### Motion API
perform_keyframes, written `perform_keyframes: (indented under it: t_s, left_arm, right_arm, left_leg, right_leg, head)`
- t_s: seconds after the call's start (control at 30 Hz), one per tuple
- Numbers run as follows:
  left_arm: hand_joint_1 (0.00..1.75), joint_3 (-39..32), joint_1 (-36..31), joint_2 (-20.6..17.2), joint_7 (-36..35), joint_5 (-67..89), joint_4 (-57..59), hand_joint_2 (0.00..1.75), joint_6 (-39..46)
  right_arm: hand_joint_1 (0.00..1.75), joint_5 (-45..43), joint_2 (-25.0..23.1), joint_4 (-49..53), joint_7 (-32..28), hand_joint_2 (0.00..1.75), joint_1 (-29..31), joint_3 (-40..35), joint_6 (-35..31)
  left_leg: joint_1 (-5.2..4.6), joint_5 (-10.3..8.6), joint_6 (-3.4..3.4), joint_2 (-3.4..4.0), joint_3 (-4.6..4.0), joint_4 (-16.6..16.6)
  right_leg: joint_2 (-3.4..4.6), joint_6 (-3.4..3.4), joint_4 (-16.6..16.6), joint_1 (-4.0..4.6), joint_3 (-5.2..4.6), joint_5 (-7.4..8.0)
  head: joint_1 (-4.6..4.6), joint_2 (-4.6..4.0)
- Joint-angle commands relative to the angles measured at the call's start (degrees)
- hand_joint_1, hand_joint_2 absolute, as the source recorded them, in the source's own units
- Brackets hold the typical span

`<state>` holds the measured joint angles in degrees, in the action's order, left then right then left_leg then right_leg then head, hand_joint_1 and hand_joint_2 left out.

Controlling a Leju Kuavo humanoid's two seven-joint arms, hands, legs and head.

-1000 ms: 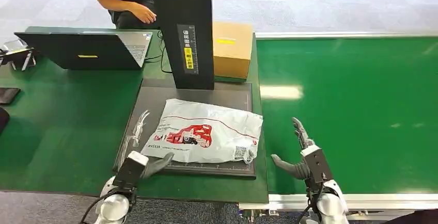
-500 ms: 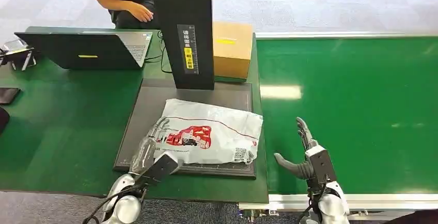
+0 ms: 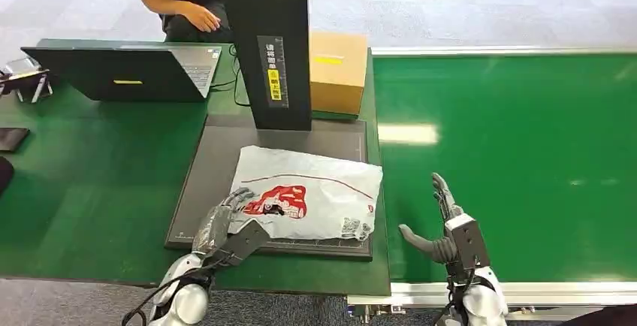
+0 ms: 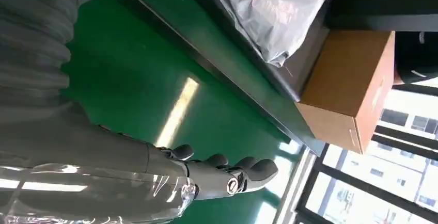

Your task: Moved the parcel from conveyor to table for the left to box.

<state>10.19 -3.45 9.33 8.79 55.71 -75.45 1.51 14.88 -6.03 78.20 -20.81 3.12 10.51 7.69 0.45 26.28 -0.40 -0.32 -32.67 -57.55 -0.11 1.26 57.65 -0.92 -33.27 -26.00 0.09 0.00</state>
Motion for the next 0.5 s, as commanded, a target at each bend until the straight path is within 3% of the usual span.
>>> perform_keyframes:
  t_s: [0.03,0.5]
  left_arm:
    - [1.75,-0.89,-0.58,-1.33,2.04,-2.62,2.66,1.75,0.6]
    - [1.75,-0.57,-1.35,-2.98,4.01,0.16,2.19,1.75,6.02]
  right_arm:
    - [0.0,-0.14,-1.46,-0.42,0.58,1.75,-0.01,2.17,-0.1]
    - [0.0,-0.3,-1.59,-0.53,0.57,1.75,-0.66,2.04,-0.12]
  left_leg:
    - [0.0,-0.03,-0.01,0.05,0.16,0.15]
    - [0.03,-0.02,-0.02,0.02,0.11,0.11]
  right_leg:
    - [0.03,-0.09,-0.14,0.02,0.14,0.03]
    - [0.0,-0.09,-0.1,0.04,0.1,0.02]
  head:
    - [0.0,0.0]
    - [-0.02,0.0]
